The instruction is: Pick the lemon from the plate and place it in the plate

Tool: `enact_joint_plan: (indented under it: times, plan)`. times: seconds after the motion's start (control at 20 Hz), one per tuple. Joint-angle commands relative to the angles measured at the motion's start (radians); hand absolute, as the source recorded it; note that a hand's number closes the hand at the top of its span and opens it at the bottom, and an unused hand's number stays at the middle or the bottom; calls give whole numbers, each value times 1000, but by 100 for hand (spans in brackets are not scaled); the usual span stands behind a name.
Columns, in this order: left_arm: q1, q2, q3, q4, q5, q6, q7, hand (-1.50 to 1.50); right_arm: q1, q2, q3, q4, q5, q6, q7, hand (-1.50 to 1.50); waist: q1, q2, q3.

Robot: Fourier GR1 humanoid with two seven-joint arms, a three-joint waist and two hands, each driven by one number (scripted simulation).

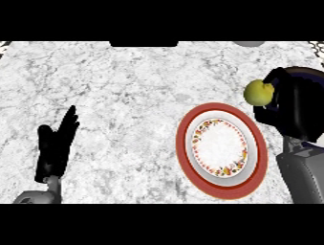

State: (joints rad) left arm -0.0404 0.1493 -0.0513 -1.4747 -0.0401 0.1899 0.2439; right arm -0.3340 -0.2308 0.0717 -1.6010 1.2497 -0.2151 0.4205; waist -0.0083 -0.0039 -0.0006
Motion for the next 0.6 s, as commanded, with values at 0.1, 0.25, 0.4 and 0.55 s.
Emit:
enact_joint_plan:
  times: [0.1,0.25,0.4,0.55]
  plan:
    - [-26,23,26,9,18,-50,7,0,-36,-6,-97,-78,-1,63,96,150,7,3,0]
    - [75,-7,1,-41,10,-40,-31,0,-7,-80,-208,-24,-99,35,9,150,11,3,1]
    - [-37,-16,22,17,-10,-12,-2,0,-51,-117,-263,35,-121,61,15,150,8,4,1]
    - [10,-11,31,37,-8,-41,-66,0,-45,-117,-285,185,-130,-46,-73,150,13,5,1]
